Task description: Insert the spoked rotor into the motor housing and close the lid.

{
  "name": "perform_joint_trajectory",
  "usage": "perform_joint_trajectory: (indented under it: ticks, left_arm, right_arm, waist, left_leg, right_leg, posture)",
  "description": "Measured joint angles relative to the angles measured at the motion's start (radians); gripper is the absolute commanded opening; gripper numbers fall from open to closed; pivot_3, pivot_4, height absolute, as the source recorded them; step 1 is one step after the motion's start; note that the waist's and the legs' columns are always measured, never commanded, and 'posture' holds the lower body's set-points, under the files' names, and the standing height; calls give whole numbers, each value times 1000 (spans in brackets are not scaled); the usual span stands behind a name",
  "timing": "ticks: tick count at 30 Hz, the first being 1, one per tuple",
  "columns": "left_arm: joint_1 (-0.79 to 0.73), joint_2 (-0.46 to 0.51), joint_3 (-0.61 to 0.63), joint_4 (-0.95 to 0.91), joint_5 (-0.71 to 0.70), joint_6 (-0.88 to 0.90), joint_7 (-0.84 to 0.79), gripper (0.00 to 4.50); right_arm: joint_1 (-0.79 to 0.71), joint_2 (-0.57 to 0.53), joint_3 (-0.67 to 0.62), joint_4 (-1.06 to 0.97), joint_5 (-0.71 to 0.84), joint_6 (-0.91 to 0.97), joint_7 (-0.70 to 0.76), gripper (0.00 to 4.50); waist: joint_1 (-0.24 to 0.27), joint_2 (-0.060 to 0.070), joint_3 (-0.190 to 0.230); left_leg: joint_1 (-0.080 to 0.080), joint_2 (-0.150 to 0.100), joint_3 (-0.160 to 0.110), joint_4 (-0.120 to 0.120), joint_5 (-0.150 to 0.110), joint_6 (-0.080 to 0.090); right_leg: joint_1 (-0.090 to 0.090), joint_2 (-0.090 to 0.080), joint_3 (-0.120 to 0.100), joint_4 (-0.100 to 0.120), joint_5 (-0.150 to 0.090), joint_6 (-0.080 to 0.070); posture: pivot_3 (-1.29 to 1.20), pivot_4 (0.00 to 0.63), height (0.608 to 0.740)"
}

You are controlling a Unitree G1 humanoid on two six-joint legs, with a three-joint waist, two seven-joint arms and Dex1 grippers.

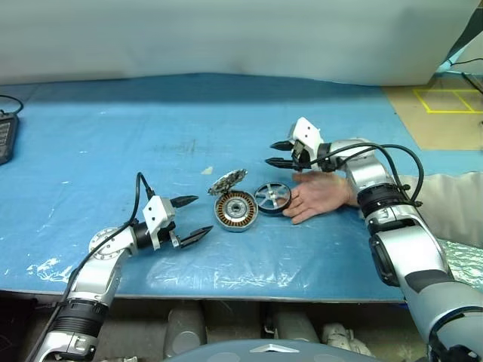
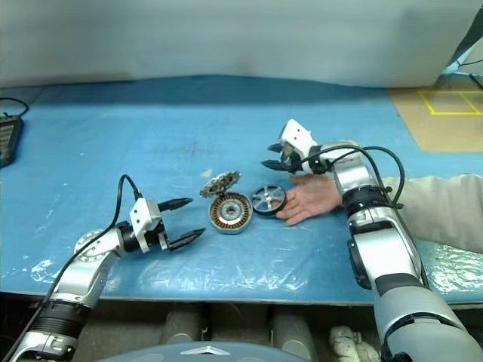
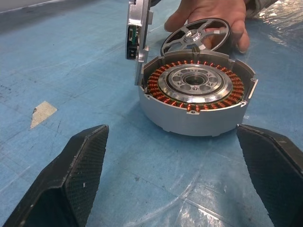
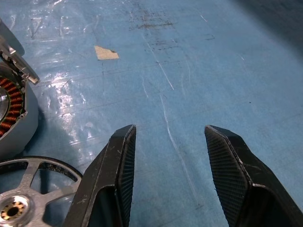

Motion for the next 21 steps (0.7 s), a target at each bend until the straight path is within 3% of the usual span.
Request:
perform_joint_trajectory:
  ticks: [14,17,21]
  left_arm:
    - [-8,-1,0,8,0,0,-7,4500]
    - [-8,-1,0,9,0,0,-7,4500]
    - [-7,-2,-1,10,0,0,-7,4500]
  right_arm:
    - [76,-60,-12,-161,54,97,94,2364]
    - [97,-77,-14,-207,73,132,117,2882]
    - [122,-111,-14,-283,86,166,151,4238]
  waist:
    - [1,0,0]
    - [1,0,0]
    - [1,0,0]
  left_leg:
    - [0,0,0,0,0,0]
    - [0,0,0,0,0,0]
    - [0,0,0,0,0,0]
  right_leg:
    - [0,0,0,0,0,0]
    - [0,0,0,0,0,0]
    - [0,0,0,0,0,0]
  posture:
    - [0,150,740]
    - [0,150,740]
    - [0,150,740]
